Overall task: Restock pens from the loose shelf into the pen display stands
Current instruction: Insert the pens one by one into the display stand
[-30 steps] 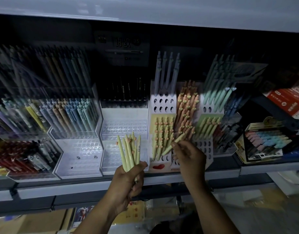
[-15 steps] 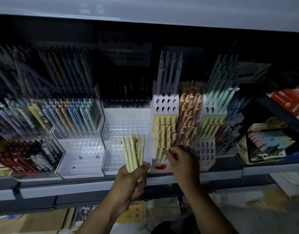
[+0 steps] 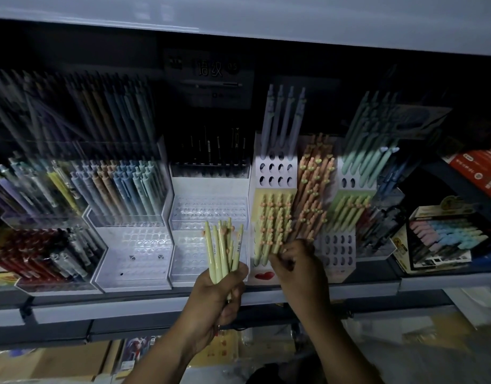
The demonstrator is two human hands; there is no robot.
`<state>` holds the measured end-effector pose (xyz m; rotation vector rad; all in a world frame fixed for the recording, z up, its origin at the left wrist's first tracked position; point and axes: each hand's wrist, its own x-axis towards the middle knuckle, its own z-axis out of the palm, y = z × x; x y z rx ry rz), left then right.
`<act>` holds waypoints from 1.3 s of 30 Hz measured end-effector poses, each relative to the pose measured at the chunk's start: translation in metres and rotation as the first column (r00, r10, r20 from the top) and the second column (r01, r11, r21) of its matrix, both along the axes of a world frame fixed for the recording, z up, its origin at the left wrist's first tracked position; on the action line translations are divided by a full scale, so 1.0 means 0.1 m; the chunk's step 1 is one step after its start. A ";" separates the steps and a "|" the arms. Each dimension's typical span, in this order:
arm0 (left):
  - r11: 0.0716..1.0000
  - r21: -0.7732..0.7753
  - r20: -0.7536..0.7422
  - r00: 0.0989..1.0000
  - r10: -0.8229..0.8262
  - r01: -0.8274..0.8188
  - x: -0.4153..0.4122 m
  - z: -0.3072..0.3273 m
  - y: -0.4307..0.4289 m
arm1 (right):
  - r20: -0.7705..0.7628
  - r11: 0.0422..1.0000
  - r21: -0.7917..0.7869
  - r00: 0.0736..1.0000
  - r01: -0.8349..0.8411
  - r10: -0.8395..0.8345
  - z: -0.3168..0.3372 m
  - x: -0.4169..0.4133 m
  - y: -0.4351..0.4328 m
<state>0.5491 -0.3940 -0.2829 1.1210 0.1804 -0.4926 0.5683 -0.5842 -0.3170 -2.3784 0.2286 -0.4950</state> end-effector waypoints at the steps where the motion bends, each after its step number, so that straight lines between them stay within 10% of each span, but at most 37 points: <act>1: 1.000 0.001 -0.003 1.000 0.002 -0.002 0.00 0.01 -0.01 | 0.013 1.000 0.008 1.000 0.024 -0.024 0.01 -0.03 0.03; 6: 1.000 0.024 0.023 1.000 -0.004 0.004 0.01 0.02 -0.05 | -0.042 0.950 0.310 0.998 -0.031 0.046 0.14 -0.12 0.21; 10: 0.997 0.079 0.074 0.997 -0.020 0.014 0.01 0.03 -0.10 | -0.019 0.714 0.680 0.970 -0.165 0.242 0.34 -0.14 0.30; 24: 0.990 0.133 0.112 0.992 -0.051 0.036 0.02 -0.03 -0.14 | -0.020 0.607 0.793 0.994 -0.047 0.104 0.51 -0.10 0.08; 29: 0.991 0.133 0.042 0.999 -0.030 0.025 0.03 -0.08 -0.12 | 0.091 0.681 0.732 0.990 0.009 -0.111 0.43 -0.02 -0.18; 39: 0.986 0.166 0.069 0.996 -0.047 0.035 0.02 -0.05 -0.12 | 0.137 0.968 0.235 0.989 -0.093 0.062 0.18 0.09 -0.36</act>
